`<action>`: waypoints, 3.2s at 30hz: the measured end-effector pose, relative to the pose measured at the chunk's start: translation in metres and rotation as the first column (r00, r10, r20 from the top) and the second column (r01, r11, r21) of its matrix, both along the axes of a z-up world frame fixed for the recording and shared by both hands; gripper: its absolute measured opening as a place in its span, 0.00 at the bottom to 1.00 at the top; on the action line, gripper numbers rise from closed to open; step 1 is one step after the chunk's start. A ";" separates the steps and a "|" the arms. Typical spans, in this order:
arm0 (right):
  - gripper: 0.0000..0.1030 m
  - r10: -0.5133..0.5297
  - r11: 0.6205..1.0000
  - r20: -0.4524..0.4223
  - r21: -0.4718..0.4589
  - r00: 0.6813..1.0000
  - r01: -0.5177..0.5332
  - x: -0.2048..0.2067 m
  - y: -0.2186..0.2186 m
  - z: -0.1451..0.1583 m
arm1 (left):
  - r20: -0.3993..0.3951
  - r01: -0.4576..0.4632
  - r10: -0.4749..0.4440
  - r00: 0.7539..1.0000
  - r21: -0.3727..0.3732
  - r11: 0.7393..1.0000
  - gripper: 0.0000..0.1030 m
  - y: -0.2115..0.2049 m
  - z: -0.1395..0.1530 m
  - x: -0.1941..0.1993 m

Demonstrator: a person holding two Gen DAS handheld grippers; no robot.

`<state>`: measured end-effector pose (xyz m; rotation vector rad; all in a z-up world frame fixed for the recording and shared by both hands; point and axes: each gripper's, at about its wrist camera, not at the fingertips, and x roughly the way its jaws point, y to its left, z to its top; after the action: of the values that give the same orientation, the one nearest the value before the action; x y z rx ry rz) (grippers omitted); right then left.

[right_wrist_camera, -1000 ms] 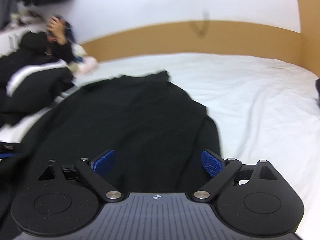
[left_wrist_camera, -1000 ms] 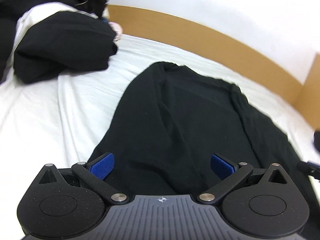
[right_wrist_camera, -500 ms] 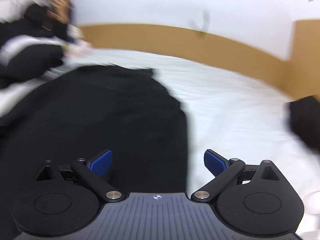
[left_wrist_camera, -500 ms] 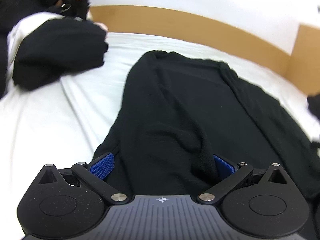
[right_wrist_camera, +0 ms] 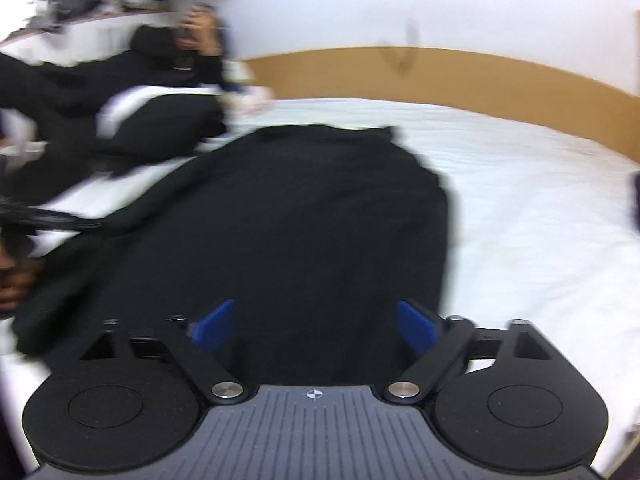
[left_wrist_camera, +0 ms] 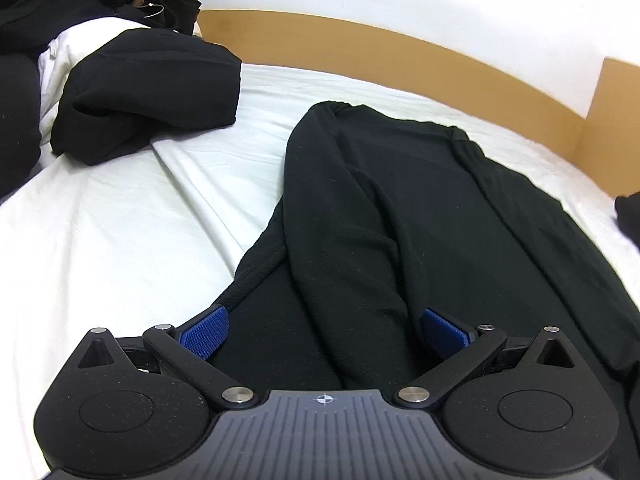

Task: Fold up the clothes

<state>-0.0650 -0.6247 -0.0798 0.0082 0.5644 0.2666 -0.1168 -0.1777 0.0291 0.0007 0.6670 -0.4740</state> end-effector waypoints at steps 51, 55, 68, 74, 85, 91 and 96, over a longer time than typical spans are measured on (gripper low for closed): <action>0.10 0.213 0.976 -0.145 0.071 0.966 -0.204 -0.144 -0.019 0.026 | 0.005 -0.002 0.002 1.000 -0.012 1.000 0.99 0.003 -0.004 0.011; 0.05 0.236 0.965 -0.067 0.129 0.969 -0.226 -0.163 -0.029 0.044 | 0.004 -0.003 0.003 1.000 -0.017 1.000 0.99 0.003 -0.004 0.011; 0.07 0.175 0.984 -0.113 0.057 0.978 -0.170 -0.163 -0.030 0.046 | 0.006 -0.002 0.002 1.000 -0.009 1.000 0.99 0.002 -0.004 0.009; 0.27 0.161 0.986 -0.205 0.080 0.965 -0.147 -0.141 -0.025 0.015 | 0.002 -0.002 0.002 1.000 -0.029 1.000 0.99 0.005 -0.003 0.009; 0.11 0.097 0.993 -0.098 0.074 0.990 -0.090 -0.135 -0.009 0.009 | 0.005 -0.003 0.003 1.000 -0.019 1.000 0.99 0.004 -0.003 0.008; 0.04 0.127 0.988 -0.022 0.087 0.992 -0.125 -0.154 -0.014 0.022 | 0.009 -0.008 0.008 1.000 -0.003 1.000 0.99 0.001 -0.004 0.008; 0.03 0.136 0.985 0.047 0.097 0.990 -0.140 -0.174 -0.020 0.038 | 0.011 -0.009 0.009 1.000 0.013 1.000 0.99 -0.001 -0.003 0.007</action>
<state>-0.2387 -0.6444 -0.0420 0.0608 0.5119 0.4289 -0.1095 -0.1788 0.0256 0.0127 0.6593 -0.4603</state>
